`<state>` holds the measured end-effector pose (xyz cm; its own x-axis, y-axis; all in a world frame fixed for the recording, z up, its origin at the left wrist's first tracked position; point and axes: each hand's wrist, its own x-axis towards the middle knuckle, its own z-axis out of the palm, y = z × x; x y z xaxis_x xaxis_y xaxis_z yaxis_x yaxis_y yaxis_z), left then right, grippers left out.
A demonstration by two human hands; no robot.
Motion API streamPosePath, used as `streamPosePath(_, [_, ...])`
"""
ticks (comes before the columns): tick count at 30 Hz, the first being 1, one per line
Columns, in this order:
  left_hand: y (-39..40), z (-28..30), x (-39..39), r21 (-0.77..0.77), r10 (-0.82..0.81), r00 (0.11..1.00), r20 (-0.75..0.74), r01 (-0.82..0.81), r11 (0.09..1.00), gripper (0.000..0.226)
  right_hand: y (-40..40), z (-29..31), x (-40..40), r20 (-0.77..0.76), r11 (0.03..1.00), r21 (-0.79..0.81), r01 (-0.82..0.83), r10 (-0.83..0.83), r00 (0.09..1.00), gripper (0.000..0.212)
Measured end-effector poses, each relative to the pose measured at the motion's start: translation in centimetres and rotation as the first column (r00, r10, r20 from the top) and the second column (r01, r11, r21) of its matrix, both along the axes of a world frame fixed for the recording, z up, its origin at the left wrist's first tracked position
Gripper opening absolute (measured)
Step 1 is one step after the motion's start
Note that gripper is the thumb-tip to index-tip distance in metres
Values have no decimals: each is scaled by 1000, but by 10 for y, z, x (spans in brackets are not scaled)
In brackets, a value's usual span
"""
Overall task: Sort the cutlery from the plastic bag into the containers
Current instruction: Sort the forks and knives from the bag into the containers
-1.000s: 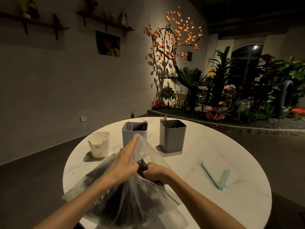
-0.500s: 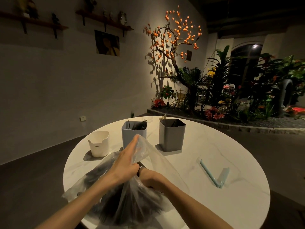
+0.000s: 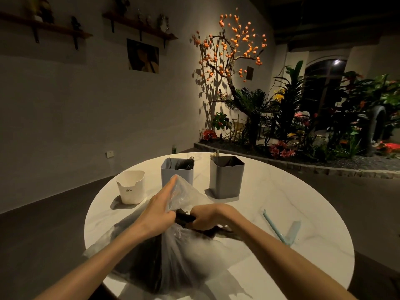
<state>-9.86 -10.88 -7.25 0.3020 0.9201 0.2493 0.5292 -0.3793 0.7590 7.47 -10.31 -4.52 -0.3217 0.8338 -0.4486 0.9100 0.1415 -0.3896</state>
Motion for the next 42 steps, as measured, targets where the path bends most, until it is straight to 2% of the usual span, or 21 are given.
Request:
streamPosePath(5, [7, 2, 0, -35, 30, 998, 51, -29, 999, 91, -9, 40, 45, 23, 1000, 8, -21, 21, 1000, 20])
streamPosePath(9, [21, 1, 5, -80, 102, 983, 150, -91, 993, 70, -19, 71, 88, 8, 998, 46, 41, -42, 999, 18])
streamPosePath(15, [30, 10, 31, -255, 25, 963, 268, 46, 966, 34, -33, 102, 144, -153, 988, 42, 150, -142, 978, 15])
streamPosePath(16, [28, 12, 35, -342, -23, 937, 348, 150, 928, 26, -35, 102, 149, -195, 985, 37, 167, -157, 968, 15])
streamPosePath(17, [23, 17, 38, -444, -77, 886, 457, 302, 844, 24, -35, 101, 154, -240, 983, 23, 180, -169, 956, 16])
streamPosePath(19, [16, 26, 48, -547, -98, 789, 607, 504, 668, 37, -35, 96, 162, -328, 981, -14, 193, -187, 926, 17])
streamPosePath(20, [19, 29, 53, -528, -43, 738, 673, 521, 671, 42, -34, 92, 165, -361, 981, -35, 193, -193, 912, 17])
streamPosePath(21, [26, 33, 57, -496, 61, 665, 745, 489, 718, 45, -34, 89, 166, -380, 981, -53, 187, -193, 905, 17])
streamPosePath(23, [45, 40, 64, -472, 226, 559, 798, 345, 811, 44, -33, 85, 164, -384, 984, -83, 155, -176, 907, 16])
streamPosePath(24, [56, 46, 65, -474, 241, 572, 784, 302, 827, 46, -33, 83, 161, -374, 987, -93, 135, -160, 914, 15])
streamPosePath(26, [70, 62, 67, -455, 125, 713, 690, 292, 841, 56, -29, 79, 154, -343, 991, -88, 105, -129, 930, 13])
streamPosePath(28, [77, 77, 70, -433, -138, 854, 502, 386, 815, 66, -23, 75, 145, -284, 996, -48, 71, -82, 955, 13])
streamPosePath(29, [79, 83, 73, -442, -300, 882, 363, 446, 778, 69, -19, 72, 140, -236, 999, -22, 46, -50, 971, 14])
streamPosePath(30, [80, 88, 79, -468, -461, 868, 184, 490, 736, 69, -14, 68, 135, -176, 1000, 7, 15, -14, 984, 17])
streamPosePath(31, [80, 92, 88, -512, -592, 806, -5, 507, 694, 65, -8, 63, 129, -114, 999, 33, -22, 26, 993, 21])
streamPosePath(32, [78, 94, 98, -561, -671, 721, -175, 487, 669, 58, -2, 59, 123, -57, 997, 55, -60, 63, 996, 26])
streamPosePath(34, [81, 87, 118, -650, -712, 601, -362, 385, 655, 50, 11, 49, 113, 34, 990, 75, -119, 117, 993, 32])
streamPosePath(36, [86, 68, 131, -668, -699, 585, -410, 329, 667, 49, 21, 43, 107, 114, 984, 100, -147, 135, 984, 33])
streamPosePath(37, [89, 57, 135, -659, -687, 609, -396, 333, 675, 47, 27, 40, 107, 152, 981, 121, -154, 135, 979, 32])
streamPosePath(40, [95, 23, 134, -642, -647, 723, -242, 381, 665, 28, 40, 36, 109, 223, 963, 200, -181, 135, 965, 33])
streamPosePath(42, [92, 11, 133, -633, -607, 781, -148, 397, 665, 28, 46, 38, 112, 262, 949, 255, -184, 115, 958, 36])
